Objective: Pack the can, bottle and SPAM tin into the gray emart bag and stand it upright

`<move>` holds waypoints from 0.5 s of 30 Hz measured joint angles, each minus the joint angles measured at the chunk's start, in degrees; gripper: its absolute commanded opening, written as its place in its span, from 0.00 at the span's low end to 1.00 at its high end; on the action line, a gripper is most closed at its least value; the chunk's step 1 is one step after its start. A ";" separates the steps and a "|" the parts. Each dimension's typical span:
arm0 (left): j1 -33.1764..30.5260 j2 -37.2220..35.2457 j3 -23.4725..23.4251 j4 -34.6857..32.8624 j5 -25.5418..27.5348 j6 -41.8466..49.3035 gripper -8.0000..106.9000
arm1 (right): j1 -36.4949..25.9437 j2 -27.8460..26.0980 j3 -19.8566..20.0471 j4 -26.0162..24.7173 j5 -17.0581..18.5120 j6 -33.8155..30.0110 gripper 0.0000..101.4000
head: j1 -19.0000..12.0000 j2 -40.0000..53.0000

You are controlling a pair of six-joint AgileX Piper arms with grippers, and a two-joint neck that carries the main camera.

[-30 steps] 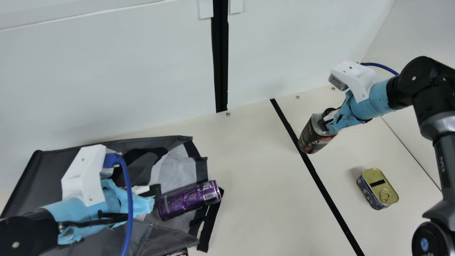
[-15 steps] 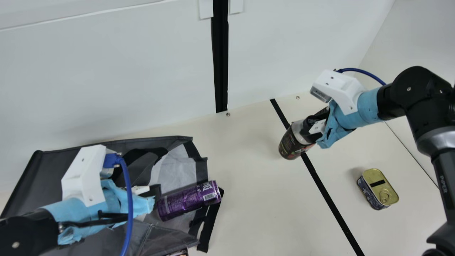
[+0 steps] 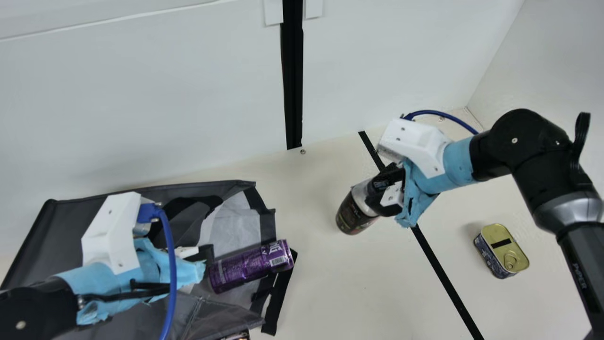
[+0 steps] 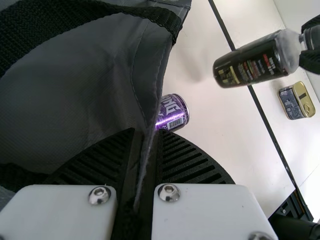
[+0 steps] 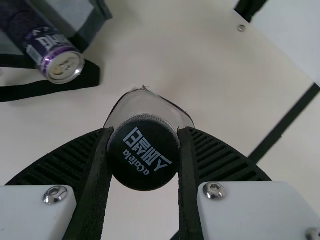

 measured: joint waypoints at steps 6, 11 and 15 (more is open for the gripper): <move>0.00 0.00 0.00 0.00 0.00 0.00 0.00 | 3.87 -1.73 2.21 0.75 0.00 -1.20 0.00 | 0.00 0.09; 0.00 0.00 0.00 0.00 0.00 0.00 0.00 | 6.73 -3.09 3.81 0.91 0.04 -1.79 0.00 | 0.00 0.00; 0.00 0.00 0.00 0.00 0.00 0.00 0.00 | 8.76 -3.86 4.95 1.15 0.05 -2.06 0.00 | 0.00 0.09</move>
